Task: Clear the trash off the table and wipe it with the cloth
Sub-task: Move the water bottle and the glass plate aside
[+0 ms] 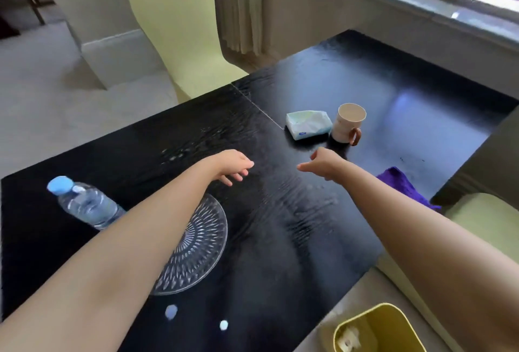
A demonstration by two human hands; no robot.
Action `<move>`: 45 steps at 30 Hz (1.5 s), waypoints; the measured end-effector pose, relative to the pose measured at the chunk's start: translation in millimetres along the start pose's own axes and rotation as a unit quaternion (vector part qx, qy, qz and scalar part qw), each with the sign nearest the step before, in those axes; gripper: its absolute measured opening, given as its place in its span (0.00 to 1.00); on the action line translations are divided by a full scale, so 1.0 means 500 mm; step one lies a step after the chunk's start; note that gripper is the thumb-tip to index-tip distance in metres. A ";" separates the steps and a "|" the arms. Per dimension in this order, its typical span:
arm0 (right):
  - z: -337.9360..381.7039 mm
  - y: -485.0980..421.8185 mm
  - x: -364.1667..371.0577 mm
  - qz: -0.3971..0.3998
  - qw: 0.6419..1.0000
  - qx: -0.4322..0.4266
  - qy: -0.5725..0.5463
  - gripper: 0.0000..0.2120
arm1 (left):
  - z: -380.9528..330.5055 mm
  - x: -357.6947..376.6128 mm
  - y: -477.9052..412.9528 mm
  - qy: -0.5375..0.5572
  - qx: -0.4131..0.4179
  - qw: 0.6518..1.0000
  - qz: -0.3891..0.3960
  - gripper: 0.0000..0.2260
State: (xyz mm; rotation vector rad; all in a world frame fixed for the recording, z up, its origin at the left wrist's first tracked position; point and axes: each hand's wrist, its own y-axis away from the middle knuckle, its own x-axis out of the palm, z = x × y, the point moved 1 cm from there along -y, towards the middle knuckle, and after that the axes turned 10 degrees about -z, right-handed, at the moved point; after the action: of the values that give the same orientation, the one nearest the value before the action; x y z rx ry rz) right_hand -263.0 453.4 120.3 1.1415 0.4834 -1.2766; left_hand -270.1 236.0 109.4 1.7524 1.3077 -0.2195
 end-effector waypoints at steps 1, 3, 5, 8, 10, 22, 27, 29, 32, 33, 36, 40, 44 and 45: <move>0.016 0.020 0.014 0.006 1.000 -0.014 0.004 0.19 | 0.023 -0.001 0.030 0.004 -0.004 1.000 0.000 0.18; 0.044 0.056 0.049 0.022 0.999 -0.034 0.005 0.19 | 0.071 0.000 0.086 0.018 -0.015 1.000 0.000 0.18; 0.068 0.090 0.090 0.042 0.998 -0.048 0.017 0.19 | 0.122 0.004 0.137 0.025 -0.028 0.999 -0.006 0.17; 0.098 0.132 0.160 0.065 0.994 -0.067 0.049 0.20 | 0.206 0.004 0.200 0.000 -0.056 0.998 -0.020 0.17; 0.113 0.146 0.209 0.089 0.991 -0.080 0.059 0.20 | 0.266 -0.002 0.223 -0.002 -0.089 0.996 -0.027 0.17; 0.190 0.129 0.421 0.114 0.990 -0.063 0.054 0.17 | 0.503 -0.085 0.232 0.124 -0.257 0.925 -0.249 0.24; 0.194 0.101 0.455 0.086 0.995 0.027 -0.036 0.13 | 0.553 -0.158 0.193 0.341 -0.208 0.844 -0.357 0.45; 0.189 0.087 0.455 0.071 0.996 0.041 -0.041 0.05 | 0.549 -0.171 0.169 0.348 -0.151 0.836 -0.397 0.40; 0.187 0.068 0.453 0.083 0.995 0.028 -0.055 0.13 | 0.535 -0.174 0.142 0.336 -0.116 0.839 -0.412 0.33; 0.186 0.063 0.448 0.082 0.994 0.014 -0.076 0.14 | 0.531 -0.174 0.133 0.331 -0.112 0.842 -0.410 0.32; 0.176 0.056 0.417 0.038 0.991 0.019 -0.130 0.15 | 0.513 -0.170 0.115 0.307 -0.101 0.855 -0.405 0.29; 0.130 0.047 0.340 0.006 0.979 0.048 -0.199 0.13 | 0.460 -0.149 0.089 0.309 -0.086 0.871 -0.373 0.29; 0.043 0.033 0.245 -0.021 0.974 0.066 -0.215 0.14 | 0.368 -0.114 0.051 0.296 -0.053 0.899 -0.318 0.29; 0.015 0.028 0.221 -0.031 0.973 0.070 -0.218 0.14 | 0.338 -0.103 0.042 0.293 -0.039 0.905 -0.305 0.29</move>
State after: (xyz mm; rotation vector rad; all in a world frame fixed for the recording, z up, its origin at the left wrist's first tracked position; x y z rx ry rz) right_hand -220.5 390.9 38.0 0.9266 0.1025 -1.5847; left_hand -214.2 75.8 55.6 1.3292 2.2601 0.0260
